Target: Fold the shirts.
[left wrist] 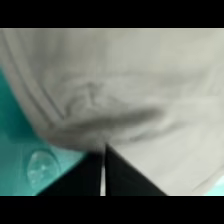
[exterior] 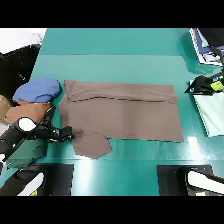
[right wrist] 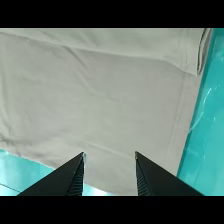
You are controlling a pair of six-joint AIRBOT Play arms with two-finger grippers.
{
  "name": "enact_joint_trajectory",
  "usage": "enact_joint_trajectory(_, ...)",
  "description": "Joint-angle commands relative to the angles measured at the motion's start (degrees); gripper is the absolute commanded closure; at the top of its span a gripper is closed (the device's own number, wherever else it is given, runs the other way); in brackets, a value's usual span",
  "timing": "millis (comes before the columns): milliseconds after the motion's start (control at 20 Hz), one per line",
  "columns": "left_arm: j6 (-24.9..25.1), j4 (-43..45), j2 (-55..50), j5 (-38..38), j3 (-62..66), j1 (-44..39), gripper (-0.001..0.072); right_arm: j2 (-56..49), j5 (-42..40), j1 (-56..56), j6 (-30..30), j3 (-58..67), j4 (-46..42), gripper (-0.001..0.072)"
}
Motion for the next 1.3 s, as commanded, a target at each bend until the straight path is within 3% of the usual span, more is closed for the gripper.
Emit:
enact_joint_trajectory(0,1.6,-1.6,0.2,-1.6,2.4,-0.3,0.0682,2.3,-0.1,-2.8,0.0,-4.5,-0.3,0.0343)
enact_joint_trajectory(150,2.8,-1.5,0.2,-4.2,6.8,-0.3,0.0681,7.6,-0.7,-9.2,0.0,-18.1,-5.5,0.0332)
enact_joint_trajectory(200,2.8,-1.6,0.2,-4.4,7.9,-0.3,0.0682,9.5,-1.4,-11.8,0.0,-23.7,-7.2,0.0199)
enact_joint_trajectory(250,2.8,-1.6,0.2,-4.4,8.7,-0.3,0.0682,10.8,-2.6,-14.6,0.0,-28.7,-7.6,0.0144)
enact_joint_trajectory(450,3.2,-1.6,0.2,-4.0,9.3,-0.3,0.0681,12.1,-8.3,-23.2,0.0,-45.0,-2.8,0.0170)
enact_joint_trajectory(500,3.2,-1.6,0.2,-4.0,9.3,-0.3,0.0681,12.1,-10.3,-23.8,-0.9,-47.3,-1.0,0.0231)
enact_joint_trajectory(750,3.2,-1.5,0.2,-4.0,9.3,-0.3,0.0681,9.2,-14.9,-20.0,-1.0,-50.5,1.2,0.0236)
enact_joint_trajectory(900,3.2,-0.2,0.2,-5.0,9.5,-0.3,0.0682,6.0,-16.0,-15.4,-1.0,-49.2,1.0,0.0394)
enact_joint_trajectory(1050,2.1,6.1,1.0,-10.7,12.0,-0.3,0.0683,7.8,-14.3,-13.4,-1.0,-46.3,0.5,0.0696)
enact_joint_trajectory(1250,-1.2,9.0,9.9,-19.8,13.2,-0.3,0.0682,17.0,-4.9,-13.3,-1.0,-42.8,-5.2,0.0696)
